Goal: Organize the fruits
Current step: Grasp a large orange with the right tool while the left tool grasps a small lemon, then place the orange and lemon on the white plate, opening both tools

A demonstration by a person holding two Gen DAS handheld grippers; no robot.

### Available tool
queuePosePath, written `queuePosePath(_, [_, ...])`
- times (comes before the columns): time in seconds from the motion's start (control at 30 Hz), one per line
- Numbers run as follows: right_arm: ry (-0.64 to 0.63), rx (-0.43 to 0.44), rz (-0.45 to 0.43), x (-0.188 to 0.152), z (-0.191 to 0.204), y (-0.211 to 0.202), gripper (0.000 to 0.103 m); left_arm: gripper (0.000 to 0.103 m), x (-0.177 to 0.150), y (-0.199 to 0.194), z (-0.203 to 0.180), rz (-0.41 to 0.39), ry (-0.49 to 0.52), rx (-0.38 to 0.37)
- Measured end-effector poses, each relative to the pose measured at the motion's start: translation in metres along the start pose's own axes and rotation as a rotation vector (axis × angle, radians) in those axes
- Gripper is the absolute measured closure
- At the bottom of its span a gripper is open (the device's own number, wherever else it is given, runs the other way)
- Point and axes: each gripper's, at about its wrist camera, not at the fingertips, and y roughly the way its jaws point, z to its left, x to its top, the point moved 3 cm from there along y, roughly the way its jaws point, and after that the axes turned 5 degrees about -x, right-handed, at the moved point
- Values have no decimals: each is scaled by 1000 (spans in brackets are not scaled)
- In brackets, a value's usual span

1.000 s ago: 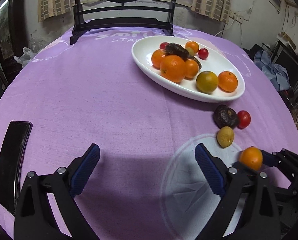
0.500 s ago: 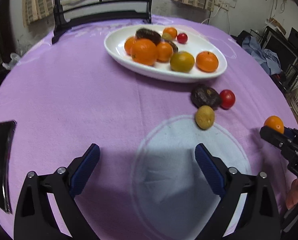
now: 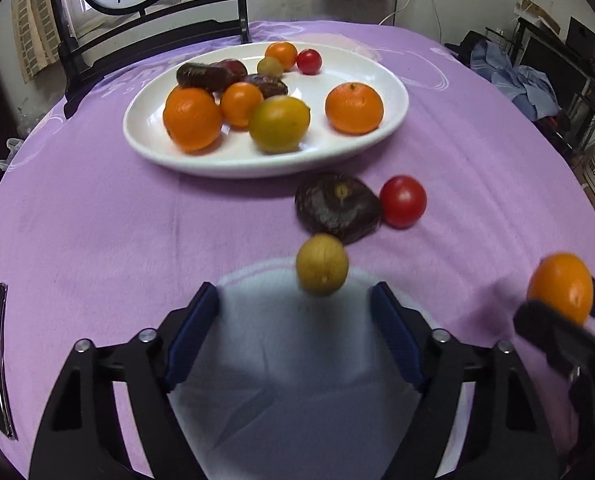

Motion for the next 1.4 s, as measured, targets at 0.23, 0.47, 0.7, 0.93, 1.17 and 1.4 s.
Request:
queuePosePath(0.23, [4, 4, 13, -2, -1, 3, 61, 57, 11, 3, -8, -41, 40, -26])
queuePosePath(0.47, [7, -18, 17, -2, -4, 8, 61, 79, 1, -8, 1, -3, 27, -16])
queuePosePath(0.7, [-27, -33, 13, -6, 1, 14, 61, 79, -22, -39, 32, -13, -26, -42])
queuePosePath(0.93, [-16, 22, -6, 2, 11, 2, 61, 79, -17, -73, 58, -70, -43, -42])
queuePosePath(1.17, [-137, 29, -47, 38, 33, -11, 61, 79, 19, -89, 57, -125, -13, -79])
queuePosePath(1.4, [-182, 20, -96, 93, 38, 9, 61, 79, 85, -67, 64, -172, -60, -82])
